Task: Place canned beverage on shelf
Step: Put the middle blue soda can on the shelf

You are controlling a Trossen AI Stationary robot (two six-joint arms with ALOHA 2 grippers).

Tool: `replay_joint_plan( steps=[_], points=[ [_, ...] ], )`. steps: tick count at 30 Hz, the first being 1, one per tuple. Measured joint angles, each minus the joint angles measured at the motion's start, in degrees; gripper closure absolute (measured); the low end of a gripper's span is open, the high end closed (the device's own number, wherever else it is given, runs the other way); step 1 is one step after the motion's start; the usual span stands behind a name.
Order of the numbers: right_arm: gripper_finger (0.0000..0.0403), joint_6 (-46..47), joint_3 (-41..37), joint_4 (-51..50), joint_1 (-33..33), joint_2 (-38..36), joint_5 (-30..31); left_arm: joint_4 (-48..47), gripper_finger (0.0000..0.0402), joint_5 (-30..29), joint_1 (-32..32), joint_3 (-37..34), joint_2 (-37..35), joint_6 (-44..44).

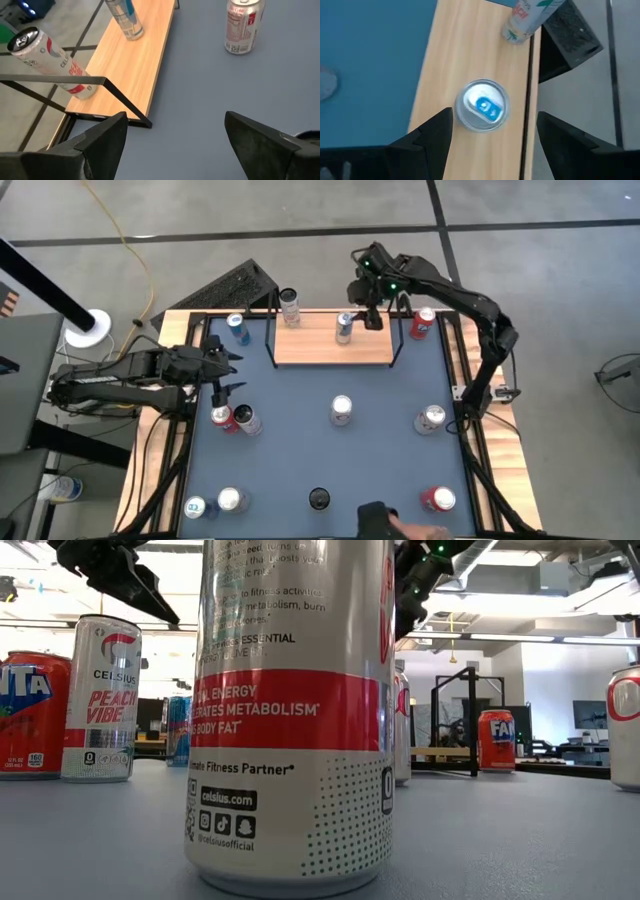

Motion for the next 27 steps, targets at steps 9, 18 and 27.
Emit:
replay_joint_plan(
  steps=[9,18,27],
  points=[
    [0.0126,-0.83,-0.04,-0.10,-0.46,3.30,-3.77,0.40,0.0079,-0.40,0.00,0.00,0.02,-0.11],
    [0.0126,-2.31,-0.01,-0.17,-0.48,4.00,-4.36,0.57,0.0079,-3.32,0.00,0.00,0.00,-0.07],
    [0.0126,-3.07,0.02,1.71,-0.89,6.39,-5.03,0.63,0.0079,-4.87,0.00,0.00,0.01,-0.07]
  ],
)
